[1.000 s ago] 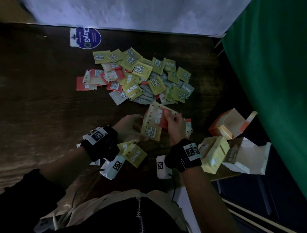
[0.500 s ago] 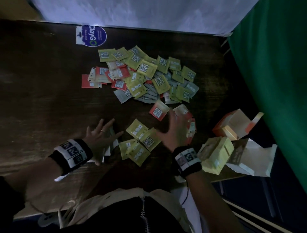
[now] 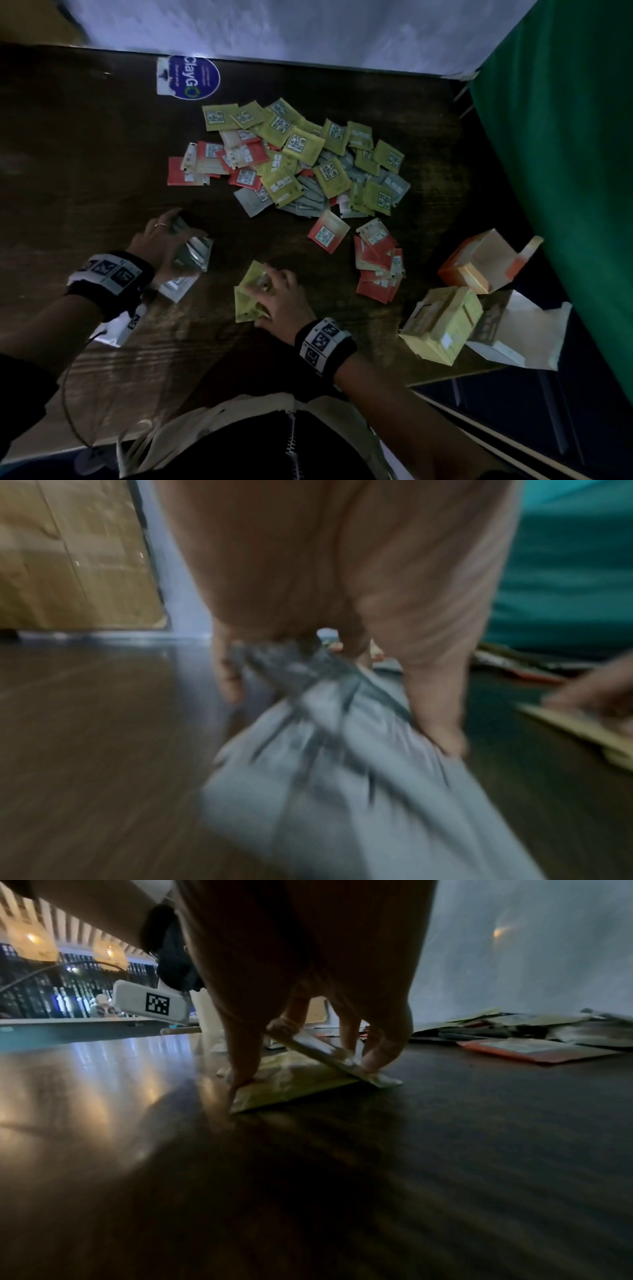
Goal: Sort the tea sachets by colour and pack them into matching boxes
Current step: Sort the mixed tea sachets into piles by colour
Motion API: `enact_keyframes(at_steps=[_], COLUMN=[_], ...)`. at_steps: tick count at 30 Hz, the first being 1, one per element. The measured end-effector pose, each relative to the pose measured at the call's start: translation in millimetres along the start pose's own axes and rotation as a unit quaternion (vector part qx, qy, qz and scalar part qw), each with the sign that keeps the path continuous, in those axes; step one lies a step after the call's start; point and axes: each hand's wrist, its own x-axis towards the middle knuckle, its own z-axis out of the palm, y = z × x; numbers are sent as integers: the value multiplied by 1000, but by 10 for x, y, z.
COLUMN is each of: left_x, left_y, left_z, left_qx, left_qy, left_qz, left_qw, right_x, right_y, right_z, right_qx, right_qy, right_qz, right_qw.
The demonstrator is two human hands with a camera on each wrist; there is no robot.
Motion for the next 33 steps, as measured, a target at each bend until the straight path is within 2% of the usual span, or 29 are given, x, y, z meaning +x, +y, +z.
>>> enact_keyframes(at_steps=[3, 5, 7, 9, 11, 13, 15, 18, 20, 23, 26, 33], left_x=[80, 192, 321, 420, 490, 520, 525, 530, 542, 565, 588, 574], left_y=[160, 338, 562, 799, 968, 1036, 1047, 1042, 1033, 1026, 1024, 1041], left_z=[-112, -196, -233, -193, -92, -7, 41, 92, 106, 103, 101, 97], left_qx=[41, 40, -3, -27, -17, -5, 7, 25, 23, 29, 31, 36], left_qy=[17, 47, 36, 1, -5, 11, 34, 49, 51, 50, 46, 47], left_qz=[-10, 22, 66, 95, 103, 84, 64, 60, 56, 52, 50, 47], left_qw=[999, 998, 997, 995, 995, 996, 997, 997, 997, 997, 997, 997], right_x=[1, 65, 209, 397, 544, 659, 754, 839, 902, 1017, 1081, 1479], right_y=[62, 237, 517, 879, 1212, 1521, 1775, 1874, 1836, 1686, 1589, 1848], right_z=[-220, -464, -754, -1081, -1401, -1615, -1695, -1793, -1842, -1797, -1705, -1626], right_qx=[132, 227, 284, 268, 211, 198, 206, 320, 329, 248, 132, 185], right_qy=[35, 123, 210, 272, 308, 306, 261, 203, 163, 101, 137, 243], right_qz=[31, 69, 120, 185, 233, 273, 326, 341, 320, 335, 372, 414], right_qw=[990, 964, 928, 906, 898, 890, 885, 860, 873, 903, 909, 858])
